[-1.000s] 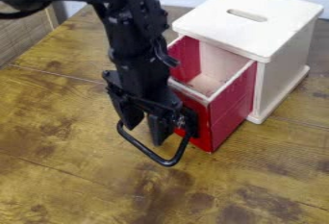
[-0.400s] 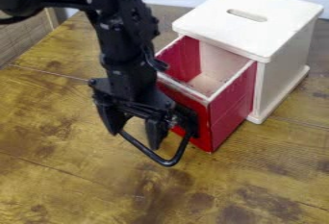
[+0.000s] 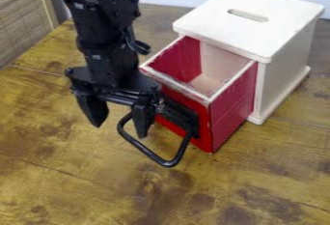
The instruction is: Open the drawer
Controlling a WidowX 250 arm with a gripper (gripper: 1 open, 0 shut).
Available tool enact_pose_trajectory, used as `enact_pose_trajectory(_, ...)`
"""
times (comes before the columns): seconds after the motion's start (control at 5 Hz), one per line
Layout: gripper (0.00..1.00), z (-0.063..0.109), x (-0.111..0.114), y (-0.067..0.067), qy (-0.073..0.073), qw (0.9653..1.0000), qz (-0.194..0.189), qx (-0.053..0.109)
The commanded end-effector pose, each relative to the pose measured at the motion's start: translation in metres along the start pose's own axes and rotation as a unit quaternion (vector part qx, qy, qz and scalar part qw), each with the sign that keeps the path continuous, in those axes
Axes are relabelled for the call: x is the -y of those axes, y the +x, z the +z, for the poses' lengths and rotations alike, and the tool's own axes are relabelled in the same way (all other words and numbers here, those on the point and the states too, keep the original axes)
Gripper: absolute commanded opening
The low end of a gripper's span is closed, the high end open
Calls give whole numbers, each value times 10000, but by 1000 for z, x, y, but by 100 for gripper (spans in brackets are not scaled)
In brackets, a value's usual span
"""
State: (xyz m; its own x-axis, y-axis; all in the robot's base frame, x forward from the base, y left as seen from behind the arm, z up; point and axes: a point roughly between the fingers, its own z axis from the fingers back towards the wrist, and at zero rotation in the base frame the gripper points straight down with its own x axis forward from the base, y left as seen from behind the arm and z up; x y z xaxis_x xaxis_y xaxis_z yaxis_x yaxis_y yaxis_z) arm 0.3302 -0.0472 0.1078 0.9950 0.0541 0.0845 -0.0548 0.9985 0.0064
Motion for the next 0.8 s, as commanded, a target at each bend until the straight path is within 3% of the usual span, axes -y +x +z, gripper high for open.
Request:
enact_pose_trajectory(0.0, 100, 21, -12, 9, -33, 9981, 383, 488)
enact_pose_trajectory(0.4, 100, -2, -26, 19, 29, 9986, 446, 274)
enact_pose_trajectory(0.6, 100, 7, -25, 29, -20, 9975, 581, 410)
